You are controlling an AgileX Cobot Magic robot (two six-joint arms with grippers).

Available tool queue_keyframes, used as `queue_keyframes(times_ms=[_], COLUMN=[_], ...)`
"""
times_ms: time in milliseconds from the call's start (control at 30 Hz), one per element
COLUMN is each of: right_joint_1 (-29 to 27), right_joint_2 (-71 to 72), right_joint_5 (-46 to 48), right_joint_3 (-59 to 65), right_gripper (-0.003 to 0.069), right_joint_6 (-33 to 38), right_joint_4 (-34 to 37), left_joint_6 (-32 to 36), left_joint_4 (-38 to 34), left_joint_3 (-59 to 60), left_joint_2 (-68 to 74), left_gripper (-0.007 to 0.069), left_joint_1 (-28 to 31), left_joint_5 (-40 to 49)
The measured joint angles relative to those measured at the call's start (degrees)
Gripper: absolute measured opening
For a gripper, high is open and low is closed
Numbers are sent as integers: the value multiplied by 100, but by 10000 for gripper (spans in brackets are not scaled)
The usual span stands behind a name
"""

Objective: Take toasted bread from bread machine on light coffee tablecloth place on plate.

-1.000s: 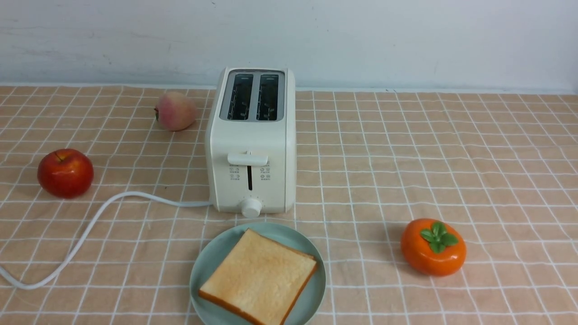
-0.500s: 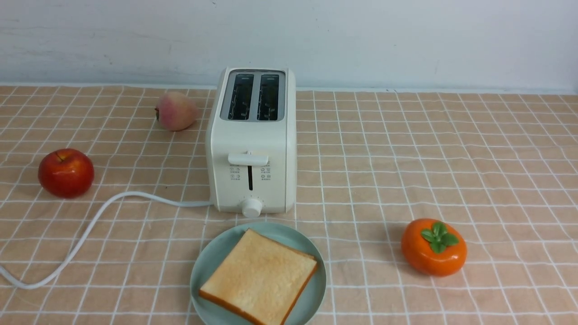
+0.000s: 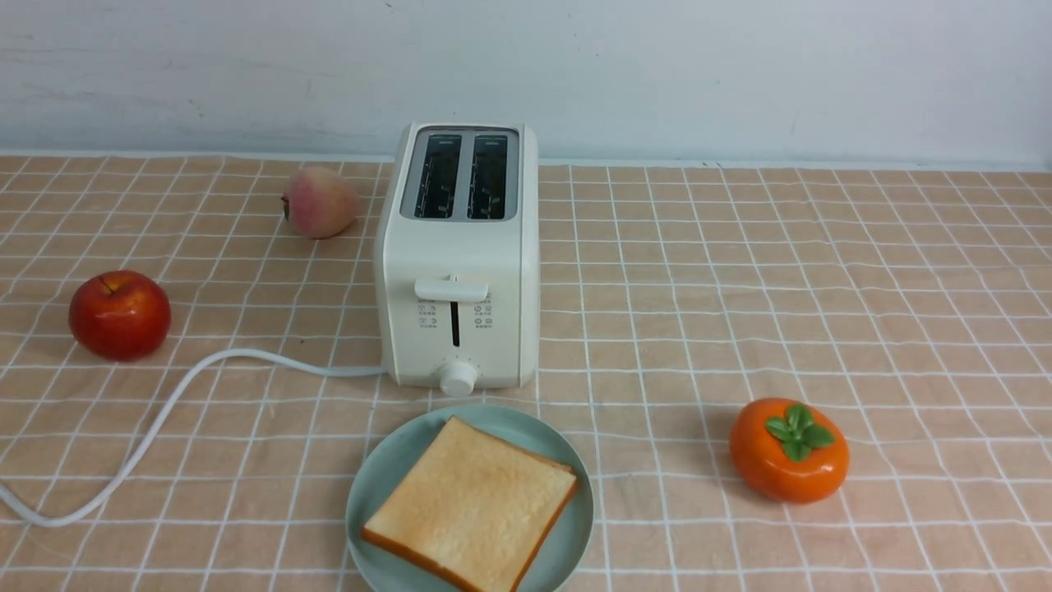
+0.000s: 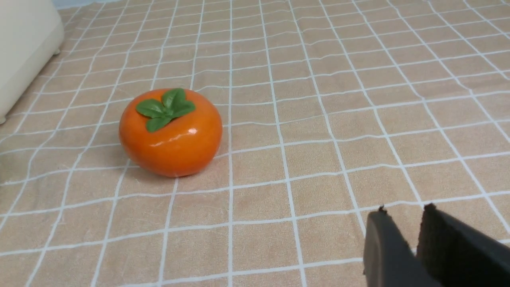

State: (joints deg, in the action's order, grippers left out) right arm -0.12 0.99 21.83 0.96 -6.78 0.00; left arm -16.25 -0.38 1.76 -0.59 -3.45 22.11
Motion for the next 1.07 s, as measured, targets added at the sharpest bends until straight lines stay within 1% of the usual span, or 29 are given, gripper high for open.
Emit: queue_keyframes(times_ms=[1067], right_joint_1=[0], right_joint_2=[0], right_joint_5=[0], right_joint_3=[-5], right_gripper=[180], right_joint_6=[0], right_joint_4=[0], left_joint_6=[5], left_joint_4=[0], left_joint_3=[0], left_joint_2=[0], left_gripper=[109], left_joint_1=[0], left_joint_5=[0])
